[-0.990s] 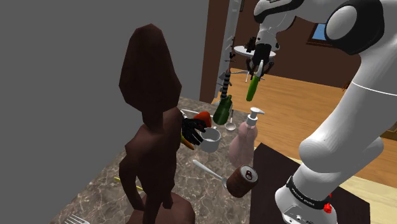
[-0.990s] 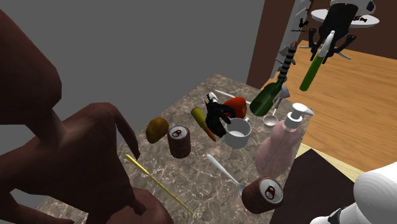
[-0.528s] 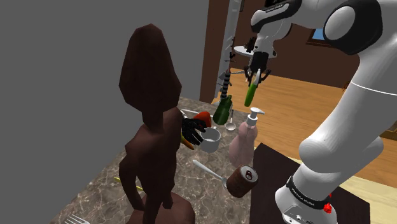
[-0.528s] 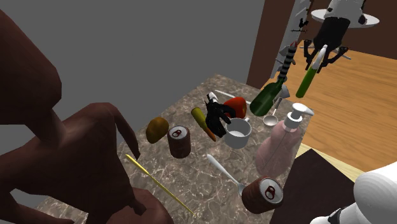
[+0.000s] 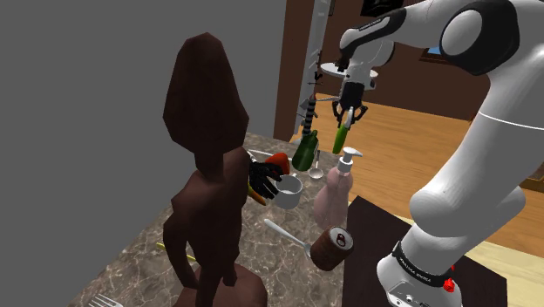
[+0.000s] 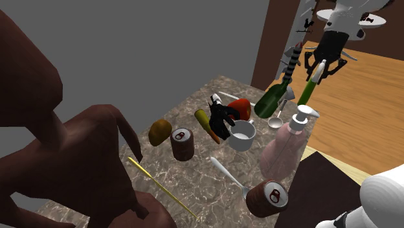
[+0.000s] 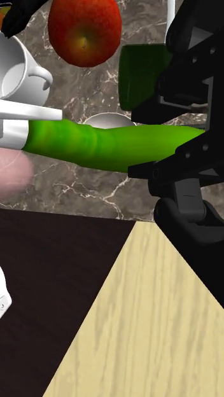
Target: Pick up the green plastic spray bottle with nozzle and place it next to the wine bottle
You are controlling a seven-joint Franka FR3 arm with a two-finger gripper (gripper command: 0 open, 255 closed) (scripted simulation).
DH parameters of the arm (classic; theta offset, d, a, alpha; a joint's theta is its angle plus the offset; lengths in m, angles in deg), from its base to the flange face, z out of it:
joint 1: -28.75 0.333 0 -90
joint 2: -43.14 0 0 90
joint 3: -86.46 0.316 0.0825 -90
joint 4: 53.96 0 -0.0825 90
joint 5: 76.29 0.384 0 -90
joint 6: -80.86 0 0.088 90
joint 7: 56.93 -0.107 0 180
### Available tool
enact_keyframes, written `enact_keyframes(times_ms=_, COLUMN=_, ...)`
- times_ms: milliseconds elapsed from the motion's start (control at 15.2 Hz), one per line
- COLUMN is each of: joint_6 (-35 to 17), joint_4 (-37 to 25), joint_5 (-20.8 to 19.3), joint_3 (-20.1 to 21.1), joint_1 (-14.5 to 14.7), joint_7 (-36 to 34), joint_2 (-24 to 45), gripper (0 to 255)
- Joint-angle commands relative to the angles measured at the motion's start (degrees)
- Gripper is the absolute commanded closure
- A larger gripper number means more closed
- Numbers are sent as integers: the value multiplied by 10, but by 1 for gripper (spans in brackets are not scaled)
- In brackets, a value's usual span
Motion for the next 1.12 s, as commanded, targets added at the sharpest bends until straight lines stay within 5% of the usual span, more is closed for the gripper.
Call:
enact_keyframes(times_ms=0, joint_6=-14, joint_4=9, joint_5=1, joint_3=0, joint_1=0, joint_7=4, joint_2=5, gripper=255)
enact_keyframes(times_ms=1056, joint_6=-122, joint_4=72, joint_5=12, joint_3=2, joint_1=0, joint_7=32, joint_2=55, gripper=255)
